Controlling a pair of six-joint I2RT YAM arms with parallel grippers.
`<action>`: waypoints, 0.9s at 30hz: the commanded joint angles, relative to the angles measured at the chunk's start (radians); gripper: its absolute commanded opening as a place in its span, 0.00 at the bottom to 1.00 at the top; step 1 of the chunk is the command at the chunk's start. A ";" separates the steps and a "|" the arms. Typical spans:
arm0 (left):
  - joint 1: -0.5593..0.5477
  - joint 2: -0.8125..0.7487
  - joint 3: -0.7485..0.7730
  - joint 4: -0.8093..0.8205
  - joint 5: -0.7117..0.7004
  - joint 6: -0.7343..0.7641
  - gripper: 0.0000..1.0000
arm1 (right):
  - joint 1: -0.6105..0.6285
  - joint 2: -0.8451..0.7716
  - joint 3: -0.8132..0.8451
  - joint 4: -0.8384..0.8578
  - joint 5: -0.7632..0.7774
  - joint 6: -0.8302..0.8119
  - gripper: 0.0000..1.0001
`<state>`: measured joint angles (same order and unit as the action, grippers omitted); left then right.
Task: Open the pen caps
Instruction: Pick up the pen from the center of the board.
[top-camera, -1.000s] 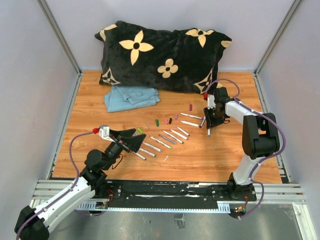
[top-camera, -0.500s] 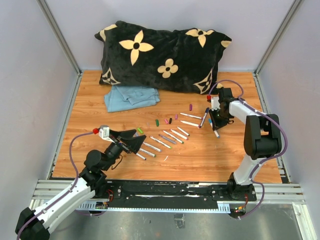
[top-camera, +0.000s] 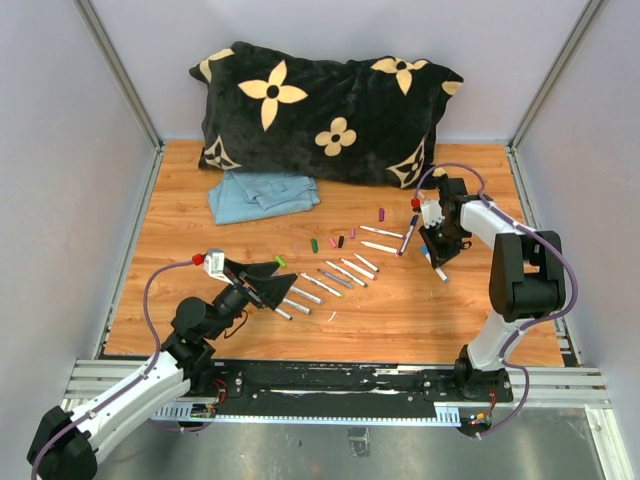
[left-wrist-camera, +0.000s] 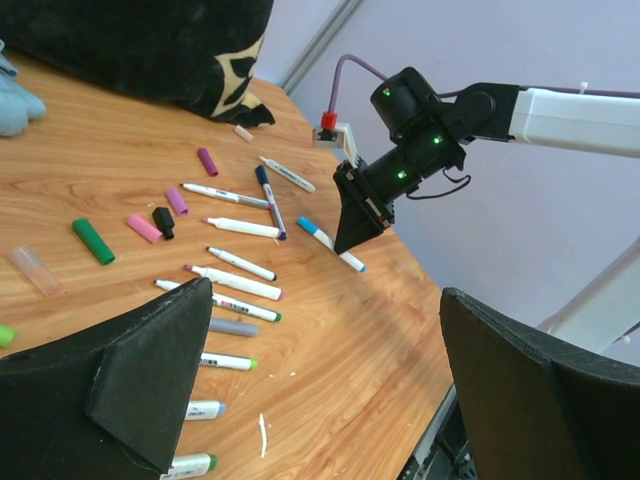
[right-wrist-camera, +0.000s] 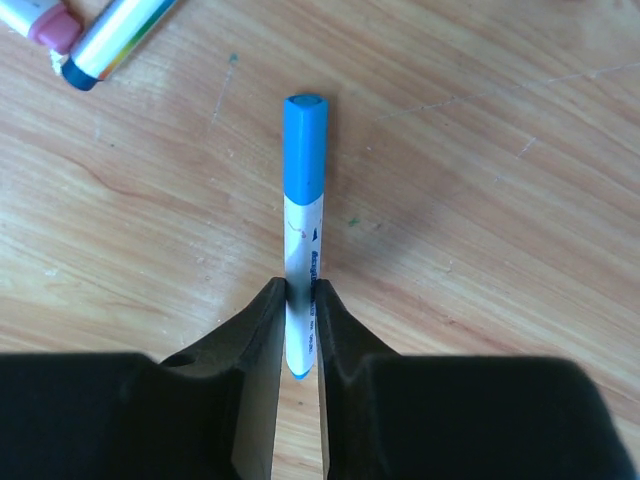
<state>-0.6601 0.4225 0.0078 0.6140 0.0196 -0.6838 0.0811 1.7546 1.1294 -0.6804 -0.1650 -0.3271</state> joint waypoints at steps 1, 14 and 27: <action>0.005 0.050 -0.012 0.118 0.044 -0.024 0.99 | -0.014 -0.034 0.003 -0.058 -0.041 -0.052 0.18; 0.005 0.200 -0.012 0.264 0.095 -0.070 0.99 | 0.022 0.042 0.016 -0.072 0.007 -0.079 0.26; 0.005 0.259 -0.018 0.327 0.114 -0.099 0.99 | 0.033 0.027 0.021 -0.079 0.026 -0.078 0.07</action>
<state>-0.6601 0.6674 0.0078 0.8753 0.1169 -0.7700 0.0986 1.7920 1.1355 -0.7307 -0.1528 -0.3943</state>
